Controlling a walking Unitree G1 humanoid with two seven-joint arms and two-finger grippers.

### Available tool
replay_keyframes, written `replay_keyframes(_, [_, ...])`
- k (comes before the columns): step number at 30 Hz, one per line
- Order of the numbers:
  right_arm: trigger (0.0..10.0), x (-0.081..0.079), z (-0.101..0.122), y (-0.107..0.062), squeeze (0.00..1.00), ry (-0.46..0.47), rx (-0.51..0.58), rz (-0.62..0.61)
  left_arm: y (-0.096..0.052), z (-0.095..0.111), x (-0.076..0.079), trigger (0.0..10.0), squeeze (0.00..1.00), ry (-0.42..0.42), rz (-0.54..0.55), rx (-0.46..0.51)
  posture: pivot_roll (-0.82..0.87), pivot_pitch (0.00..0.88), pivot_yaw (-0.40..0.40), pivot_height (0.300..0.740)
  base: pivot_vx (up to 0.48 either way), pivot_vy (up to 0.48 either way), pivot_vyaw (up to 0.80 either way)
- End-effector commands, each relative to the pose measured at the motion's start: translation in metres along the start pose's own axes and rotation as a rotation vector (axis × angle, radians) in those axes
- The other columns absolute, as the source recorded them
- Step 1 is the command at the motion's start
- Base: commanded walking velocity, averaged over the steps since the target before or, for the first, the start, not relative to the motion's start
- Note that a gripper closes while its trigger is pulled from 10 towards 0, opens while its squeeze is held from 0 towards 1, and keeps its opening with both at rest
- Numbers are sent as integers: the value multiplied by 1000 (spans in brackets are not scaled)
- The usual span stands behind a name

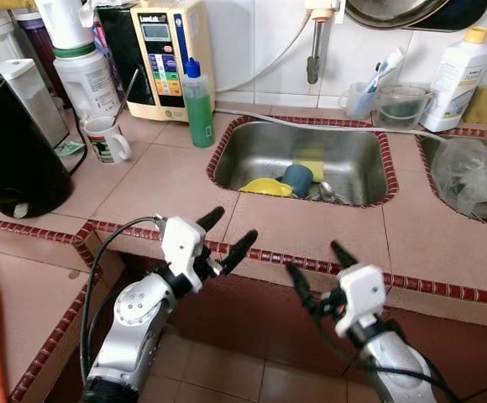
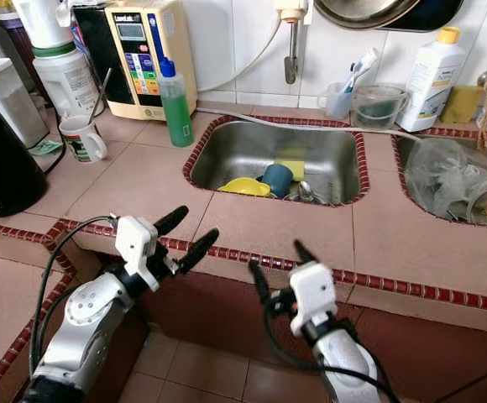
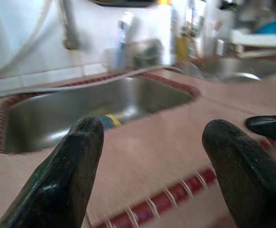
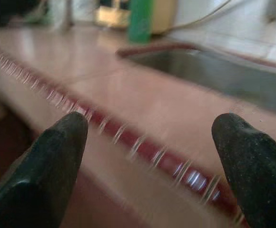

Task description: Kitchen organization

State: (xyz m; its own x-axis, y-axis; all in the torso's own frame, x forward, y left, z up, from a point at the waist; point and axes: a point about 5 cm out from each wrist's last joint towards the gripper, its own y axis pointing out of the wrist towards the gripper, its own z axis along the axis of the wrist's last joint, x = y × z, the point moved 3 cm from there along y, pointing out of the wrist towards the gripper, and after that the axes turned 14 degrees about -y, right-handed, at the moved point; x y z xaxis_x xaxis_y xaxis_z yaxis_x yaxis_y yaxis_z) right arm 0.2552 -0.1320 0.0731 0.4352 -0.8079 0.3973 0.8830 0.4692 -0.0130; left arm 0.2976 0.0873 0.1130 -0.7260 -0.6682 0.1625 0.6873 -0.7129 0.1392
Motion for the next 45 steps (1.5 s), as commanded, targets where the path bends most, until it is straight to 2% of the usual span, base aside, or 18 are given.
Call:
replay_keyframes(1, [10000, -7, -5, -3, 0, 0, -5, 68, -4, -4, 1, 10000, 0, 33, -37, -28, -138, 3, 74, 740, 0, 0, 0])
replay_keyframes(6, [10000, -20, -24, -14, 0, 14, -66, 209, -18, -23, 5, 10000, 0, 98, -106, -98, -139, 2, 71, 740, 0, 0, 0])
replay_keyframes(8, [10000, -29, -46, -23, 0, 28, -136, 284, -29, -45, 8, 10000, 0, 129, -150, -186, -139, 0, 71, 740, 0, 0, 0])
replay_keyframes(10, [10000, -31, -52, -25, 0, 51, -160, 297, -33, -52, 9, 10000, 0, 129, -155, -215, -141, 0, 70, 740, 0, 0, 0])
replay_keyframes(13, [10000, -36, -68, -29, 0, 91, -217, 317, -41, -71, 12, 10000, 0, 105, -187, -290, -145, 0, 73, 740, 0, 0, 0])
replay_keyframes(15, [10000, -43, -91, -35, 0, 156, -315, 317, -50, -96, 15, 10000, 0, 53, -187, -397, -141, 0, 67, 740, 0, 0, 0])
replay_keyframes(16, [10000, -49, -104, -40, 0, 169, -380, 320, -57, -113, 14, 10000, 0, -11, -162, -477, -141, 0, 67, 740, 0, 0, 0])
replay_keyframes(17, [10000, -49, -104, -40, 0, 169, -380, 320, -57, -113, 14, 10000, 0, -11, -162, -477, -141, 0, 67, 740, 0, 0, 0])
replay_keyframes(19, [10000, -54, -123, -49, 0, 243, -486, 278, -70, -138, 11, 10000, 0, -10, -96, -604, -140, 0, 64, 740, 0, 0, 0])
replay_keyframes(22, [10000, -58, -144, -64, 0, 330, -624, 204, -78, -155, 5, 10000, 0, -42, 28, -681, -131, 0, 62, 740, 0, 0, 0])
replay_keyframes(23, [10000, -58, -144, -64, 0, 330, -624, 204, -78, -155, 5, 10000, 0, -42, 28, -681, -131, 0, 62, 740, 0, 0, 0])
replay_keyframes(25, [10000, -58, -156, -75, 0, 324, -717, 145, -88, -168, 2, 10000, 0, -84, 123, -747, -128, 0, 60, 740, 0, 0, 0])
replay_keyframes(29, [10000, -61, -176, -103, 0, 376, -904, -1, -126, -197, 2, 10000, 0, -146, 327, -936, -126, 0, 56, 740, 0, 0, 0])
replay_keyframes(31, [10000, -64, -180, -110, 0, 403, -949, -41, -137, -203, 3, 10000, 0, -168, 383, -979, -127, 0, 55, 740, 0, 0, 0])
replay_keyframes(32, [10000, -64, -180, -110, 0, 403, -949, -41, -137, -203, 3, 10000, 0, -168, 383, -979, -127, 0, 55, 740, 0, 0, 0])
replay_keyframes(33, [10000, -68, -183, -117, 0, 436, -993, -88, -147, -207, 2, 10000, 0, -165, 451, -1022, -126, 0, 57, 740, 0, 0, 0])
replay_keyframes(36, [10000, -70, -186, -122, 0, 443, -1043, -127, -150, -211, 3, 10000, 0, -192, 525, -1029, -126, 0, 58, 740, 0, 0, 0])
replay_keyframes(45, [10000, -89, -188, -132, 0, 430, -1122, -99, -129, -216, 20, 10000, 0, -149, 441, -1038, -136, 0, 69, 740, 0, 0, 0])
